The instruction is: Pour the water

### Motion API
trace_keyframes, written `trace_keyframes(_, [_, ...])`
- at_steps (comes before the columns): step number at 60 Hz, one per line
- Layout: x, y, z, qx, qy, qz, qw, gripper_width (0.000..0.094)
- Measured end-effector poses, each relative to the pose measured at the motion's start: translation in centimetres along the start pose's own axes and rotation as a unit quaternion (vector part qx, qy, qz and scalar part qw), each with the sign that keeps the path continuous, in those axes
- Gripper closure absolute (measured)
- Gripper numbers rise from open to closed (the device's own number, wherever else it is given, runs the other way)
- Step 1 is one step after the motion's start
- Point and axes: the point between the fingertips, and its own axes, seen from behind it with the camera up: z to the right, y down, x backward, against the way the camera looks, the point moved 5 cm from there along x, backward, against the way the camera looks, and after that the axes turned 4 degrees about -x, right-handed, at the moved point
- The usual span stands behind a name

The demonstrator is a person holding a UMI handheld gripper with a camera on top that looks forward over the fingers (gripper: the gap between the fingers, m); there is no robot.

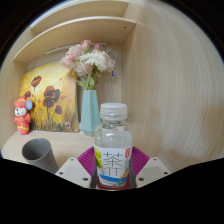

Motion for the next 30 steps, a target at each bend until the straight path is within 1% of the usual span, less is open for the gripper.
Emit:
trace_keyframes(4, [-0.1,0.1,0.0,-0.005,0.002,0.009,1.0,0.0445])
trace_keyframes(8, [0.1,0.2,0.0,-0.014,0.007,0.006,1.0,0.0415])
trace_keyframes(12, [0.0,0.7,0.2,-0.02,0.017,-0.015,1.0,0.037])
trace_keyframes(16, [-0.1,1.7,0.2,-0.01,0.025,-0.045,0.999,0.0248])
trace_keyframes(18, [0.0,2.2,0.1,-0.006,0.027,-0.059,0.998,0.0217])
trace_keyframes(21, [0.3,2.9,-0.2,0.003,0.028,-0.08,0.996,0.021])
trace_keyframes(30, [2.7,5.1,-0.5,0.016,0.036,-0.12,0.992,0.021])
